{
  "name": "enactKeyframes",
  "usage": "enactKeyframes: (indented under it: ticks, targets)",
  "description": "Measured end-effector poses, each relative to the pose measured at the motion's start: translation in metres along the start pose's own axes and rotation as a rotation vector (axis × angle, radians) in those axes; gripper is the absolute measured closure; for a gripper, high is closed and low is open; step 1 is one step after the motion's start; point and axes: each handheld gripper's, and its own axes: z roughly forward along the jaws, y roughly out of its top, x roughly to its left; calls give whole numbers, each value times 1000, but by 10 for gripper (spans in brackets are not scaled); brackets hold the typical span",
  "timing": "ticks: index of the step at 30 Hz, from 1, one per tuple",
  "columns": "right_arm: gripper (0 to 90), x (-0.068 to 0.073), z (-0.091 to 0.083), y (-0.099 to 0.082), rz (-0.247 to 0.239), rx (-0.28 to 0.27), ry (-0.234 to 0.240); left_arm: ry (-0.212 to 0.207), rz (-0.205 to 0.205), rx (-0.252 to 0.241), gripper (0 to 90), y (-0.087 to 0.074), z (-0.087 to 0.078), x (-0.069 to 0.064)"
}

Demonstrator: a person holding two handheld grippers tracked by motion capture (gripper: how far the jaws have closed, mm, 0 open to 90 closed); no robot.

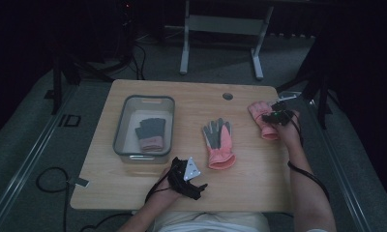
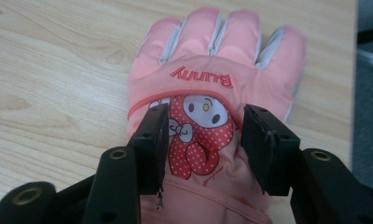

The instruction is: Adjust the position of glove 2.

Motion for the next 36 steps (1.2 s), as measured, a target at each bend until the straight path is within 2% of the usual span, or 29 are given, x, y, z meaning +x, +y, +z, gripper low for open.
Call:
enactKeyframes:
  ticks: [2, 5, 8, 10, 11, 13, 15, 16, 17, 18, 20, 21, 22, 23, 26, 28, 29, 33, 36]
  targets:
    - [540, 1, 4, 0, -13, 10, -6, 2, -3, -1, 16, 0, 0, 0]
    - [619, 1, 8, -1, 8, 19, 8, 2, -3, -2, 16, 0, 0, 0]
    - [742, 3, 9, 2, 11, 37, -2, -1, -9, 0, 16, 0, 0, 1]
    - [835, 4, 8, 6, 39, 52, -4, -1, -12, 0, 16, 0, 1, 2]
    - [851, 4, 5, 7, 52, 54, -7, -1, -11, -1, 16, 1, 1, 2]
    - [861, 4, -3, 9, 87, 44, -5, -2, -8, -1, 16, 1, 1, 1]
    - [864, 4, -14, 8, 145, 22, 37, -2, -7, -1, 16, 0, 1, 1]
    - [864, 4, -14, 8, 145, 22, 37, -2, -7, -1, 16, 0, 1, 1]
    - [865, 5, -20, 7, 163, 11, 50, 1, -6, 0, 16, 1, 1, 1]
    - [864, 11, -35, 4, 175, -15, 48, -2, -8, -2, 16, 1, 1, 1]
    - [863, 21, -52, 1, 173, -32, 56, -2, -11, -4, 16, 1, 0, 1]
    - [863, 21, -52, 1, 173, -32, 56, -2, -11, -4, 16, 1, 0, 1]
    - [864, 26, -61, -1, 193, -49, 64, 0, -12, -5, 16, 1, 0, 1]
    - [864, 37, -79, -5, 196, -68, 80, 1, -10, -4, 16, 1, 0, 1]
    - [864, 54, -97, -13, 178, -73, 75, 1, -9, -4, 16, 1, 0, 0]
    - [864, 58, -101, -15, 175, -71, 69, 1, -6, -3, 16, 1, 0, 1]
    - [864, 68, -112, -25, 184, -78, 72, 2, -7, -4, 16, 1, 0, 1]
    - [863, 80, -121, -40, 188, -76, 66, 1, -7, -6, 16, 1, 0, 1]
    - [863, 86, -119, -50, 195, -62, 55, 2, 2, -6, 16, 1, 0, 0]
